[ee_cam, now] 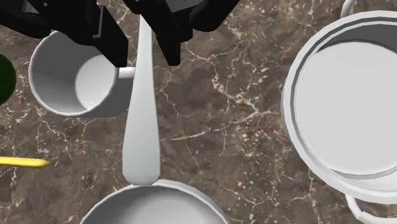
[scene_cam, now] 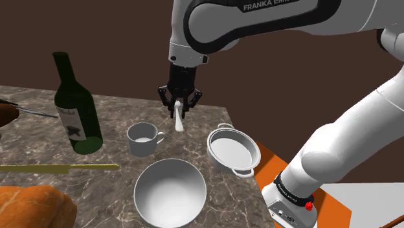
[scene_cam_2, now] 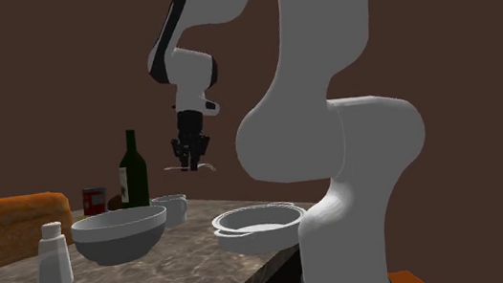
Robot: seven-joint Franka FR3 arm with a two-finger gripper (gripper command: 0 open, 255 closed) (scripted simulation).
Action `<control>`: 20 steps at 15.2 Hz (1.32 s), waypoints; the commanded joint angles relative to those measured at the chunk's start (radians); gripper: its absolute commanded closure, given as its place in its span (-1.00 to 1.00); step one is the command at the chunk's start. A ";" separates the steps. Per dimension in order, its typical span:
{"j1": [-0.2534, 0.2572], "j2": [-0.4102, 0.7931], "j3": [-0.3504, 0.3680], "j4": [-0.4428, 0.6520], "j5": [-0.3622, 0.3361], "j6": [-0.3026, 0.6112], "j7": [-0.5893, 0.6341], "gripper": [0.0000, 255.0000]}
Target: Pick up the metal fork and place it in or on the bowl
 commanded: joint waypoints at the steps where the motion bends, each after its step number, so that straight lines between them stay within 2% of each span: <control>1: 0.022 -0.038 0.019 -0.035 0.027 0.005 0.027 1.00; 8: 0.107 -0.125 0.109 -0.106 0.109 0.027 0.152 1.00; 15: 0.185 -0.162 0.220 -0.121 0.173 0.051 0.302 1.00; 20: 0.190 -0.139 0.251 -0.157 0.179 0.113 0.317 1.00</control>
